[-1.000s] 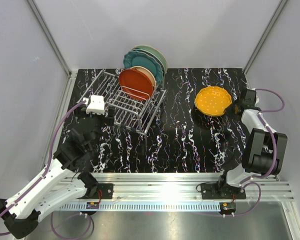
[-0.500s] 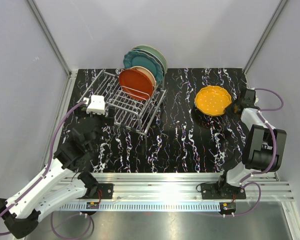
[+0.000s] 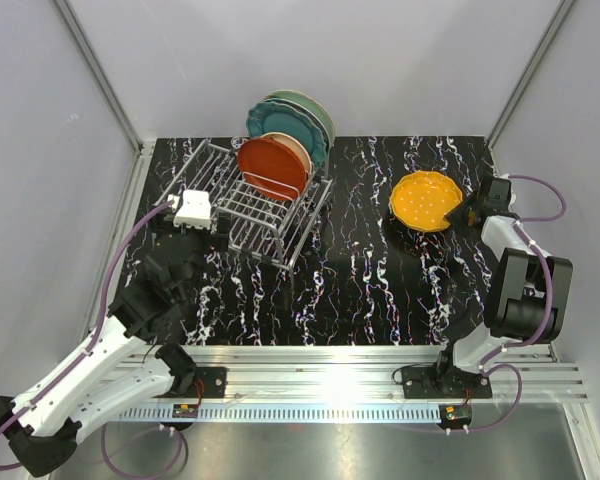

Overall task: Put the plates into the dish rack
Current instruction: Grab a plate with the right arm

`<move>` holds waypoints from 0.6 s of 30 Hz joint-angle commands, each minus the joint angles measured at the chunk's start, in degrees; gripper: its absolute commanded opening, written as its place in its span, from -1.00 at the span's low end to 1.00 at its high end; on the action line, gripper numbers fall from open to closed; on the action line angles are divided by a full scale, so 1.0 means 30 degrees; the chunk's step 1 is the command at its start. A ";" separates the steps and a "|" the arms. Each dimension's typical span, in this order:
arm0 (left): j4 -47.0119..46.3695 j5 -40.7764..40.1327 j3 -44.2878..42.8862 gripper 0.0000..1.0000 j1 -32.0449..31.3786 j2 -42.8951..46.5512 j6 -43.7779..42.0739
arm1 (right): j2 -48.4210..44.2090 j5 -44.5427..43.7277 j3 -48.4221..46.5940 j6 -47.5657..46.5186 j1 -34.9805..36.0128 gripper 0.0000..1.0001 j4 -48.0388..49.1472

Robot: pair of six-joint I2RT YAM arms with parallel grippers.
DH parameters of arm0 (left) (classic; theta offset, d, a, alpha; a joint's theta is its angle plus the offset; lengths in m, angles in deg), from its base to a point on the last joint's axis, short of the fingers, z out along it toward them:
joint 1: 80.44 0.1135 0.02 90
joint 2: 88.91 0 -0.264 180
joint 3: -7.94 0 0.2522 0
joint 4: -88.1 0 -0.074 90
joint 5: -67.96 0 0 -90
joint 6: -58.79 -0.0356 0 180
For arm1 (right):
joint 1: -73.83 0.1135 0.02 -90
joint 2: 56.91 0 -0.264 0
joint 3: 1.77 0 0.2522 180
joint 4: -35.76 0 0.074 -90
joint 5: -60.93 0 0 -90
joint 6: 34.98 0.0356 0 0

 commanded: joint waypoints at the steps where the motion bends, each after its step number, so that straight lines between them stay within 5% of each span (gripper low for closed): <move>1: -0.0682 -0.0037 -0.0547 0.98 0.0048 0.0013 0.0130 | 0.0152 0.0655 -0.0515 0.0282 0.0119 -0.24 0.1286; 18: -0.0683 0.0021 -0.0547 0.98 0.0048 -0.0104 0.0159 | -0.0522 -0.0341 -0.0398 -0.0245 0.0119 0.03 0.0407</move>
